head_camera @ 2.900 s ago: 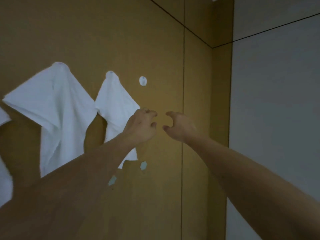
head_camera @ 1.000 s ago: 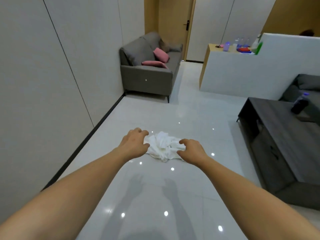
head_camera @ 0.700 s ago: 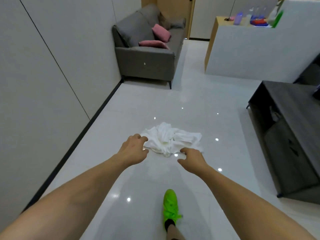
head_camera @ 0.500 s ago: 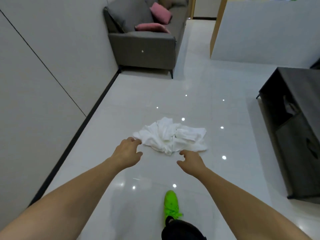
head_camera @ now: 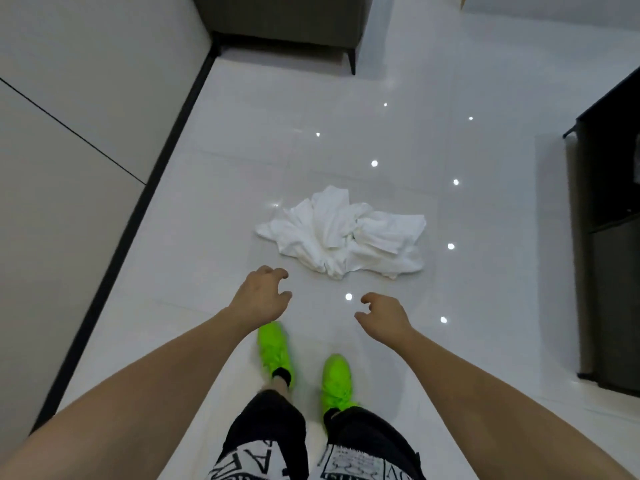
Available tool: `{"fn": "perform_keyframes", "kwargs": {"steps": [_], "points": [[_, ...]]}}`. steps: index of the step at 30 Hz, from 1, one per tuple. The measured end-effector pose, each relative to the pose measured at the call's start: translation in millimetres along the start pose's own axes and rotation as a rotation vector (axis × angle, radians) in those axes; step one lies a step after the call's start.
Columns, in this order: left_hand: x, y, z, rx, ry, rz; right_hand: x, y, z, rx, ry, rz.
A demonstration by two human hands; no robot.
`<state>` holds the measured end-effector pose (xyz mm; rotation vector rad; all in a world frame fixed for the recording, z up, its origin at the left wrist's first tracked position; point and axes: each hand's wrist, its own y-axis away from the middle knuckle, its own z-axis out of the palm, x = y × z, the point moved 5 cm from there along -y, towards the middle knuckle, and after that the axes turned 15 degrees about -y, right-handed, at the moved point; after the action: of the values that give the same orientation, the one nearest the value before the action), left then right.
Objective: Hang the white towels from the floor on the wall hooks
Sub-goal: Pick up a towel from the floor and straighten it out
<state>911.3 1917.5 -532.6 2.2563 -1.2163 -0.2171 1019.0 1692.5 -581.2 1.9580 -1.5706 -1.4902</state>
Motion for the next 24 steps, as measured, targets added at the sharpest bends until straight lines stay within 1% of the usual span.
{"fn": "perform_keyframes", "kwargs": {"steps": [5,9,12,19,21,24], "points": [[-1.0,-59.8,9.0,-0.031,0.049,0.001,-6.7,-51.8,8.4,-0.032,-0.011,0.064],[-8.0,-116.1,22.9,-0.070,0.085,0.003,-13.0,-108.0,18.1,-0.045,-0.069,0.116],[-15.6,-173.4,41.5,-0.114,0.092,0.011,-15.0,-166.1,31.3,-0.037,-0.134,0.177],[-32.7,-322.3,109.7,-0.259,0.076,0.015,2.3,-318.1,82.1,-0.078,-0.165,0.297],[-38.3,-357.0,126.8,-0.285,0.067,0.010,11.1,-359.8,90.7,-0.059,-0.224,0.352],[-48.0,-410.8,155.2,-0.311,0.025,0.043,28.3,-425.7,104.4,0.010,-0.399,0.446]]}}
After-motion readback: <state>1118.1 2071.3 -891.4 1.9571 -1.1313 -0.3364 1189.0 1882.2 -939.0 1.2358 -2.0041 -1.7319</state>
